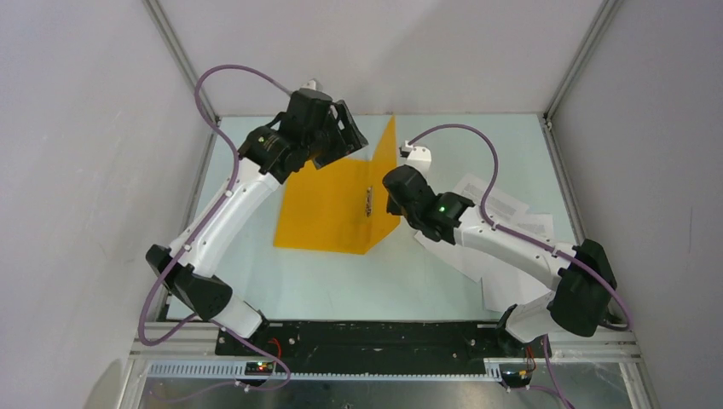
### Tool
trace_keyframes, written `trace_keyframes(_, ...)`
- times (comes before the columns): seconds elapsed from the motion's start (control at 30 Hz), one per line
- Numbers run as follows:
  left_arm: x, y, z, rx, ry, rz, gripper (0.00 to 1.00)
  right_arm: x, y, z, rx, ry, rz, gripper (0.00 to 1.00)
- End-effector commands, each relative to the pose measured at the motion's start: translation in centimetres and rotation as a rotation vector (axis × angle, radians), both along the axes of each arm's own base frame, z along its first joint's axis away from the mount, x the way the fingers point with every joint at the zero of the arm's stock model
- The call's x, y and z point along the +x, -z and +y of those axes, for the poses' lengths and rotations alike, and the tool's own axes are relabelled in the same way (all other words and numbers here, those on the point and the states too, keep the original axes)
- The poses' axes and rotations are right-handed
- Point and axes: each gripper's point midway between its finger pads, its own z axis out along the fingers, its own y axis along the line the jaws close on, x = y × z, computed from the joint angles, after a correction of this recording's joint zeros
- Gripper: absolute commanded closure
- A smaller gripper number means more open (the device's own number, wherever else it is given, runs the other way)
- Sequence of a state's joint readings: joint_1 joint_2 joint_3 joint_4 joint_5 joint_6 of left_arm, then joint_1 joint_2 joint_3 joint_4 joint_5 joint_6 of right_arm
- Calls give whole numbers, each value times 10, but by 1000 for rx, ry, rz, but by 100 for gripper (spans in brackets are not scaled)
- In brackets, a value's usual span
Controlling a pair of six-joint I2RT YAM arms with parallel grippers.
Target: Put the files into the folder
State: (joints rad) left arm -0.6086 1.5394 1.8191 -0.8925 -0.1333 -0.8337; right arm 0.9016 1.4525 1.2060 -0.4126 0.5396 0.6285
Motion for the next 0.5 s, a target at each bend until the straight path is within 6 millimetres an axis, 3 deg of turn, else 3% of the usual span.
trace_keyframes(0.0, 5, 39, 13, 56, -77, 66, 23, 8, -20, -2, 94, 2, -50, 100)
trace_keyframes(0.13, 4, 99, 31, 180, -110, 145, 26, 0, -16, 10, 242, -123, -8, 100)
trace_keyframes(0.3, 0, 163, 42, 248, -115, 211, 33, -15, 18, 11, 273, -223, 90, 100)
trace_keyframes(0.47, 6, 221, 39, 334, -62, 255, 36, -43, 53, 0, 255, -287, 151, 100)
